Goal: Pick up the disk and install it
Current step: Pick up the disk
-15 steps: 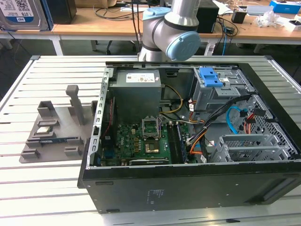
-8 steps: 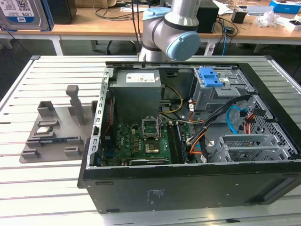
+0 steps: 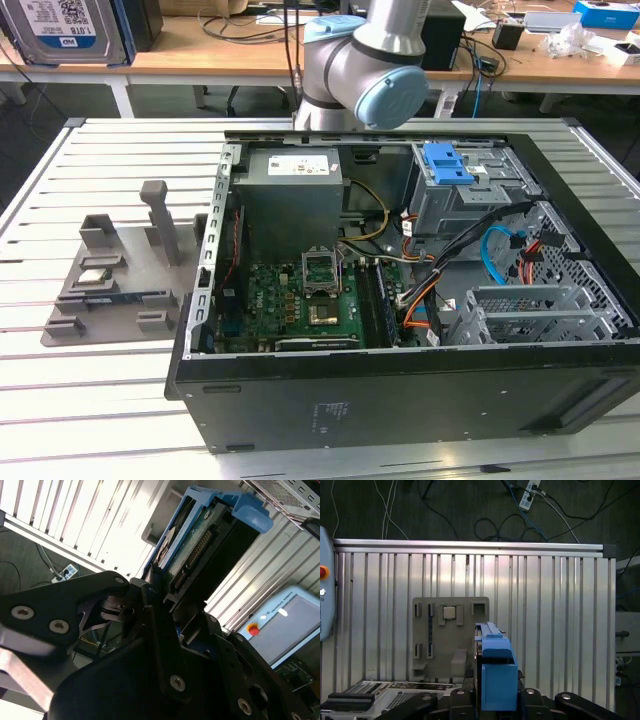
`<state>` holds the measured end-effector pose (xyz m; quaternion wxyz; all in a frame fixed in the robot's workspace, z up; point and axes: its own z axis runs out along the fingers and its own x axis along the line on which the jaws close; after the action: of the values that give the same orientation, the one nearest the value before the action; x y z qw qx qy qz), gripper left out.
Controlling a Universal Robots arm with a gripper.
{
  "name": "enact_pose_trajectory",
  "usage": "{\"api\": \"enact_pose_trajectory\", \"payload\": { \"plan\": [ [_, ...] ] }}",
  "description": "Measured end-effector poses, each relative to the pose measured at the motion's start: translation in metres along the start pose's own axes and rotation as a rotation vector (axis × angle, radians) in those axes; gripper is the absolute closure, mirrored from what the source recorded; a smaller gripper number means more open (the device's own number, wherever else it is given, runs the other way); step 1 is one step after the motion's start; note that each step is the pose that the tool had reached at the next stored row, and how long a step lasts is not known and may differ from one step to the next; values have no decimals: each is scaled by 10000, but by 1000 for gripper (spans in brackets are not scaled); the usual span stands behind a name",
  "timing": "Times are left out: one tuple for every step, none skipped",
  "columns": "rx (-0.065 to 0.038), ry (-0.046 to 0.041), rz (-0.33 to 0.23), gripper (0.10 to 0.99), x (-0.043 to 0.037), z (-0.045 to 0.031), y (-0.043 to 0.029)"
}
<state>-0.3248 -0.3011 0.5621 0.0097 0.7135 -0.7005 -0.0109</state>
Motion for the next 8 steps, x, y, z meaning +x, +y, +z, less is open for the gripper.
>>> {"api": "enact_pose_trajectory", "payload": {
  "plan": [
    [0, 11, 0, 722, 1, -1, -26],
    [0, 19, 0, 722, 1, -1, -47],
    [-1, 25, 0, 722, 1, -2, -62],
    [-1, 34, 1, 722, 2, -3, -88],
    [-2, 38, 0, 722, 2, -4, -108],
    [-2, 40, 0, 722, 2, -4, -128],
    [-2, 41, 0, 722, 3, -5, -155],
    [-2, 40, 1, 722, 3, -6, -185]
  ]
}}
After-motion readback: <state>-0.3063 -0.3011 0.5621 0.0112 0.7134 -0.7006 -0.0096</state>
